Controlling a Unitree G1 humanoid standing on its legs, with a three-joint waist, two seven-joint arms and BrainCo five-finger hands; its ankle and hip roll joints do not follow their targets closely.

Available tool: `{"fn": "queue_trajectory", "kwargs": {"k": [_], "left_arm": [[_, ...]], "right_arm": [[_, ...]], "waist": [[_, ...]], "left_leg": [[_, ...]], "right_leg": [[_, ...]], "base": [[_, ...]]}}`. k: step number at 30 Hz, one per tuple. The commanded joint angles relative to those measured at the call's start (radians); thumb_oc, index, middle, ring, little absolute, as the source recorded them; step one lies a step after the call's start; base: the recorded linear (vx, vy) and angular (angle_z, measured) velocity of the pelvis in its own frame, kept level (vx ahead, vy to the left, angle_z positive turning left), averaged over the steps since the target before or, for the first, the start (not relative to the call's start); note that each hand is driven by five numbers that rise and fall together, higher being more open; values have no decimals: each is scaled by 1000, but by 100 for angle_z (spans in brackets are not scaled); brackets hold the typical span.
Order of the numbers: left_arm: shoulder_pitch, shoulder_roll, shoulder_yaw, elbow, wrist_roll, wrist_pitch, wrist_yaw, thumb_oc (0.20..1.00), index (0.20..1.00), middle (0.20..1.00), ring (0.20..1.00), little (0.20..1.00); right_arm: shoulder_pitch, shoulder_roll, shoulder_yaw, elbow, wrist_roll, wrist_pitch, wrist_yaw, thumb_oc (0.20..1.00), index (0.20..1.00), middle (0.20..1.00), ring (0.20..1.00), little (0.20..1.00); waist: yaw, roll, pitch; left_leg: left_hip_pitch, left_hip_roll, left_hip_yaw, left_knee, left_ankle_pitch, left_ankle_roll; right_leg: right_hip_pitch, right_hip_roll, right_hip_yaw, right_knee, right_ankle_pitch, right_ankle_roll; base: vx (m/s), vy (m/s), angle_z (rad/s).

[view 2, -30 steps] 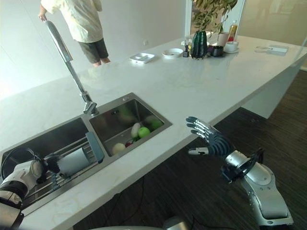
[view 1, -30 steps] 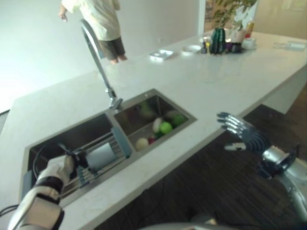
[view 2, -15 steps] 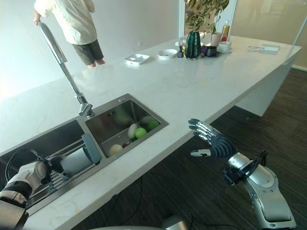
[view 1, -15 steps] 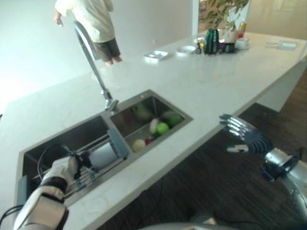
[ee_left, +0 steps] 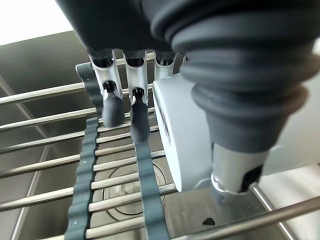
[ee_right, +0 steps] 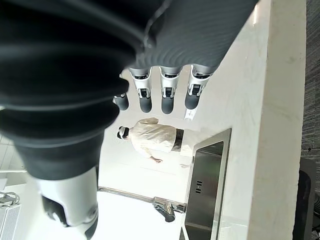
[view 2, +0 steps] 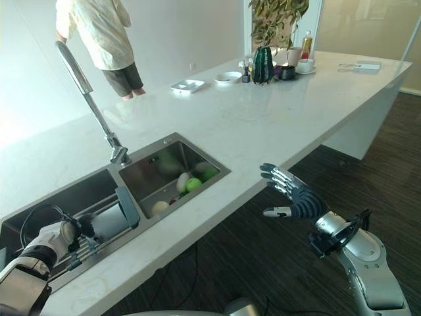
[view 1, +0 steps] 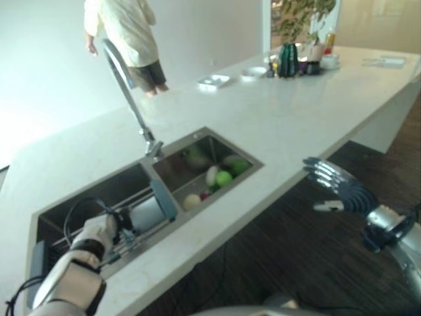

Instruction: Place the dishes in the dishwasher.

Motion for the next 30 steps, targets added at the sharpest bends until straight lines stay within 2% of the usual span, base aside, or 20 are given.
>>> {"fn": "queue_trajectory", "kwargs": {"k": [1, 4, 10, 14, 16, 17, 18, 20, 30], "left_arm": [[13, -54, -15, 11, 50, -27, 57, 200, 200, 200, 200, 200], [10, -48, -2, -14, 60, -30, 81, 200, 200, 200, 200, 200], [22, -35, 24, -57, 84, 15, 190, 200, 200, 200, 200, 200], [40, -22, 65, -92, 3, 10, 248, 200, 200, 200, 200, 200], [56, -10, 94, -129, -85, 15, 259, 200, 200, 200, 200, 200], [66, -6, 122, -147, -115, 9, 274, 200, 200, 200, 200, 200], [96, 10, 180, -200, -203, 6, 315, 200, 200, 200, 200, 200], [133, 22, 223, -261, -258, 3, 345, 200, 200, 200, 200, 200], [302, 60, 351, -563, -345, -36, 465, 200, 200, 200, 200, 200]], "right_arm": [[-74, 11, -2, -42, 16, -51, -3, 1000, 1000, 1000, 1000, 1000], [-71, 10, -5, -32, 17, -59, -6, 1000, 1000, 1000, 1000, 1000], [-61, 20, 3, -20, 6, -78, -24, 1000, 1000, 1000, 1000, 1000], [-51, 29, 10, -12, -6, -90, -47, 1000, 1000, 1000, 1000, 1000], [-49, 31, 7, -5, -8, -95, -51, 1000, 1000, 1000, 1000, 1000], [-48, 35, 7, -3, -15, -96, -58, 1000, 1000, 1000, 1000, 1000], [-50, 41, 9, -1, -26, -96, -67, 1000, 1000, 1000, 1000, 1000], [-47, 43, 3, 0, -26, -98, -75, 1000, 1000, 1000, 1000, 1000], [-38, 51, -7, 5, -25, -110, -101, 1000, 1000, 1000, 1000, 1000]], "waist": [[-14, -9, 35], [-5, -10, 36], [19, -14, 32], [38, -15, 34], [47, -15, 38], [57, -14, 40], [74, -12, 47], [92, -14, 50], [166, -29, 59]], "left_leg": [[-23, -18, -92, 8, -27, 57], [-25, -18, -94, 8, -25, 55], [-37, -17, -104, 8, -14, 50], [-39, -19, -117, 8, -13, 50], [-39, -19, -125, 8, -12, 48], [-40, -20, -130, 9, -12, 48], [-40, -20, -143, 9, -10, 47], [-41, -21, -155, 9, -10, 46], [-53, -25, -206, 9, -10, 43]], "right_leg": [[46, 1, -21, 61, -109, 77], [48, -1, -30, 59, -107, 77], [40, -7, -46, 65, -105, 73], [44, -10, -59, 65, -105, 74], [46, -12, -64, 65, -105, 74], [48, -13, -69, 65, -106, 74], [54, -16, -80, 66, -108, 73], [60, -19, -91, 61, -108, 73], [76, -34, -141, 53, -111, 72]], "base": [[0, 0, 0], [0, 0, 0], [0, 0, 0], [-1, 1, 1], [-16, 13, 5], [-36, 52, 7], [-33, 53, 11], [-27, 41, 22], [-23, 22, 19]]}}
